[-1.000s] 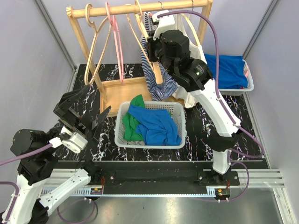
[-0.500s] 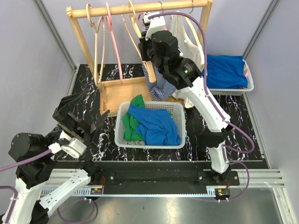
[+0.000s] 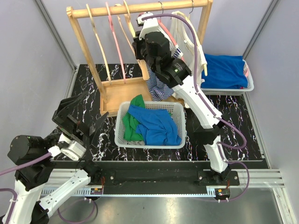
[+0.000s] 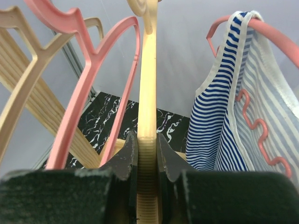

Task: Remove the tank top from the hanger
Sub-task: Place the hanger at the clothesline.

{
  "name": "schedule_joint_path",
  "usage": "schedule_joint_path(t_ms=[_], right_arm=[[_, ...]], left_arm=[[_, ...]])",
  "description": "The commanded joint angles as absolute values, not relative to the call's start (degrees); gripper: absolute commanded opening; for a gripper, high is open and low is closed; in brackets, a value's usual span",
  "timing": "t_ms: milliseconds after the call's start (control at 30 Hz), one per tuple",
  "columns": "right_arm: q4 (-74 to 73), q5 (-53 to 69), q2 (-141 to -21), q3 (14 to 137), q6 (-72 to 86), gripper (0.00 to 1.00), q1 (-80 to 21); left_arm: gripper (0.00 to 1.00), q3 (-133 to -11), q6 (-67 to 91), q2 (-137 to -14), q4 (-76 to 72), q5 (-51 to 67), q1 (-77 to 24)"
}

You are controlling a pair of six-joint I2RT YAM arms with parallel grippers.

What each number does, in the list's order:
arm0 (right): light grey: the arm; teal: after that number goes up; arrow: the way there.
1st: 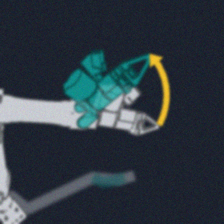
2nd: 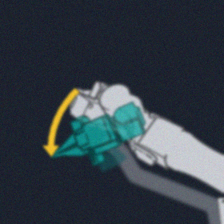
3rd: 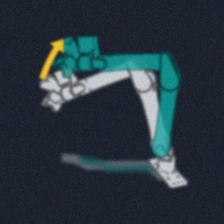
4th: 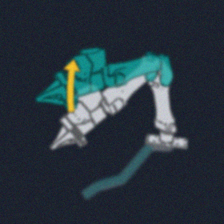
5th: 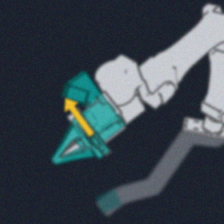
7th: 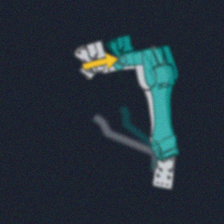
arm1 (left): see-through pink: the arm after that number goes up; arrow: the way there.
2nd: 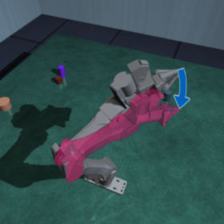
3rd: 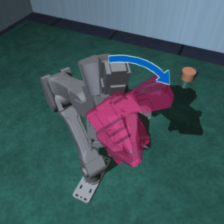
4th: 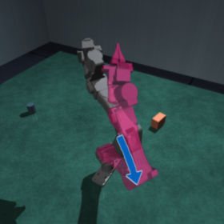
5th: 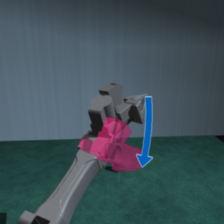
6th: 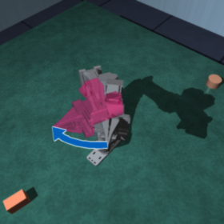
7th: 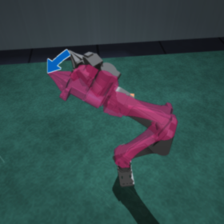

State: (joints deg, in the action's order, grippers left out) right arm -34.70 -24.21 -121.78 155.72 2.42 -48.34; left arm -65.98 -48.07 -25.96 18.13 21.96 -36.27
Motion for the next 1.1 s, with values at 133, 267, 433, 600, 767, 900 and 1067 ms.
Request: schedule_joint_path(t_ms=[133, 267, 433, 600, 767, 900, 1067], right_arm=[[-27.8, -21.2, -122.8, 157.6, 2.7, 0.0, -47.2], [-26.1, -18.6, -123.5, 157.5, 2.8, 0.0, -47.2], [-25.8, -15.2, -124.9, 157.5, 4.0, 0.0, -47.4], [-25.9, -14.6, -125.7, 156.8, 4.0, 0.0, -48.4], [-25.9, -15.3, -125.8, 156.2, 3.9, 0.0, -48.5], [-26.1, -15.5, -125.2, 155.7, 3.3, 0.1, -48.4], [-26.8, -14.3, -121.3, 151.7, 1.5, 0.67, -48.4]], left_arm=[[0.97, -65.4, -48.7, -25.0, 18.0, 22.3, -36.3], [0.97, -65.0, -48.4, -24.6, 17.9, 22.1, -36.3], [0.97, -64.6, -48.3, -24.5, 17.9, 21.8, -36.3], [0.97, -65.2, -48.3, -25.0, 17.8, 22.3, -36.4], [0.97, -65.5, -48.2, -25.2, 17.8, 22.8, -36.3], [0.97, -65.6, -48.3, -25.3, 17.8, 22.6, -36.3], [0.97, -65.5, -48.3, -25.5, 17.7, 22.8, -36.3]])
